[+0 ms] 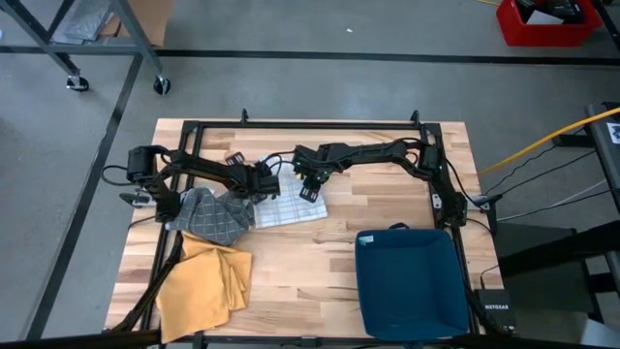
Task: Fold towel
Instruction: Fold the white towel
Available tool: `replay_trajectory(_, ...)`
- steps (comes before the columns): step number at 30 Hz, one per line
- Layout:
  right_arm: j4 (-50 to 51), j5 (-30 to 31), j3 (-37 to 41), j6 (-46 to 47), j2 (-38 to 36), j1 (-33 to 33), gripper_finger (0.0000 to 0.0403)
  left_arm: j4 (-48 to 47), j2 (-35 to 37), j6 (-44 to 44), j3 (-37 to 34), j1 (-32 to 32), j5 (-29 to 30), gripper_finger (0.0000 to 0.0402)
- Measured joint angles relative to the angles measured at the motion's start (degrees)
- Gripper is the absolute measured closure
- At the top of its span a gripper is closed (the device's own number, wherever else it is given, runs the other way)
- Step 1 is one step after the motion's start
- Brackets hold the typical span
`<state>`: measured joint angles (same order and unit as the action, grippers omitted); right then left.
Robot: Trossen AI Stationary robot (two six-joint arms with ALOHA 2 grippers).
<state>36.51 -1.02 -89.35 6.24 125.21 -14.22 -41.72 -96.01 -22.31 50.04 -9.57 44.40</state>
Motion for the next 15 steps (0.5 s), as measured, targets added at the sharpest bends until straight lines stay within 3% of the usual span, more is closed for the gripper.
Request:
replay_trajectory(7, -0.72, 4.21, 0.47, -0.09, -3.32, 0.06, 0.0282, 0.21, 4.68, 0.9, 0.0, 0.69, 2.74, 0.04)
replay_trajectory(15, -3.51, 7.52, 0.27, -0.11, -9.2, 0.4, 0.0282, 0.36, 15.63, 0.49, 0.0, 1.26, 2.85, 0.04)
